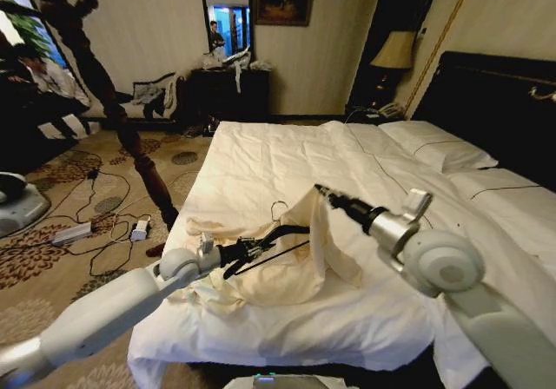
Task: Pick up the clothes from the bed and hang them on the clothes hanger.
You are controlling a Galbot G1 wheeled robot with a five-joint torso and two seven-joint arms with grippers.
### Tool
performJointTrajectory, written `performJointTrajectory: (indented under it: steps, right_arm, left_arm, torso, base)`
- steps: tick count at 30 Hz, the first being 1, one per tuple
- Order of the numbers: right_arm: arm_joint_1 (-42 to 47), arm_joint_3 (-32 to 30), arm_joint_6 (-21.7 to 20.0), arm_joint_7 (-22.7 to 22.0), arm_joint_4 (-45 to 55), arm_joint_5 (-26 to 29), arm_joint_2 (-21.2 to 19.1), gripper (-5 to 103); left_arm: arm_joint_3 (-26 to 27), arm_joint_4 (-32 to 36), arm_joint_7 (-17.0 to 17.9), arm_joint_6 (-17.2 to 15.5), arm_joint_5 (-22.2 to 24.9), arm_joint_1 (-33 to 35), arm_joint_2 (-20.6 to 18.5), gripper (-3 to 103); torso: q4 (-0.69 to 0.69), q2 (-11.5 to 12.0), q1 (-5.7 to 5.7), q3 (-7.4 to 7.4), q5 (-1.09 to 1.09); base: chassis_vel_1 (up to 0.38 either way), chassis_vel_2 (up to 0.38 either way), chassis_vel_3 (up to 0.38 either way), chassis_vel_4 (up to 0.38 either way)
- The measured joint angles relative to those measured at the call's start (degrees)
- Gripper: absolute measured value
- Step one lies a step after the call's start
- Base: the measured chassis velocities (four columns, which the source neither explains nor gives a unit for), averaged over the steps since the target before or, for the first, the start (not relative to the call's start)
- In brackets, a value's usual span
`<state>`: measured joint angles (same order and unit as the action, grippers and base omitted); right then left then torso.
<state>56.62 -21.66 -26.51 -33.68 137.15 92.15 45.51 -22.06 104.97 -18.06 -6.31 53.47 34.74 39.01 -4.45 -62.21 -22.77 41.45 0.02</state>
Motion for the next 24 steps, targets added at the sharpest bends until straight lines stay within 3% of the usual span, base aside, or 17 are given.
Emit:
performJointTrajectory:
  steps: [7, 15, 17, 19, 23, 24]
  right_arm:
    - [0.41, 2.80, 1.04, -3.97, 5.33, 3.74, 2.76, 0]
    - [3.48, 3.13, -1.59, -3.61, 6.30, 3.24, 2.06, -2]
    - [4.07, 2.94, -2.29, -3.27, 6.30, 2.96, 1.97, 8]
    - [4.22, 2.84, -2.41, -3.18, 6.30, 2.84, 1.88, 8]
    - [7.00, -2.23, -3.88, -2.40, 6.25, 3.98, 0.02, 30]
    - [7.00, -2.23, -3.88, -2.40, 6.25, 3.98, 0.02, 30]
  left_arm:
    - [-0.42, -2.26, 3.00, -0.01, -0.40, 0.02, 4.51, 15]
    - [0.24, -1.87, 6.63, 1.18, -0.18, -0.70, 7.93, 15]
    - [0.37, -0.86, 7.21, 1.42, 0.15, -0.75, 7.97, 15]
    - [0.40, -0.60, 7.25, 1.49, 0.18, -0.75, 7.92, 15]
    - [1.35, 0.69, 7.42, 2.11, 0.29, -0.16, 6.87, 15]
    - [1.35, 0.69, 7.42, 2.11, 0.29, -0.16, 6.87, 15]
  torso:
    - [0.00, 0.00, 0.00, 0.00, -0.02]
    - [-0.02, 0.00, 0.00, 0.00, 0.00]
    - [0.00, 0.00, 0.00, 0.00, -0.01]
    - [0.01, 0.00, 0.00, 0.00, -0.01]
    - [0.00, 0.00, 0.00, 0.00, -0.01]
    - [0.00, 0.00, 0.00, 0.00, -0.01]
  base:
    - [0.000, 0.000, 0.000, 0.000]
    - [0.000, 0.000, 0.000, 0.000]
    - [0.000, 0.000, 0.000, 0.000]
    - [0.000, 0.000, 0.000, 0.000]
    - [0.000, 0.000, 0.000, 0.000]
    - [0.000, 0.000, 0.000, 0.000]
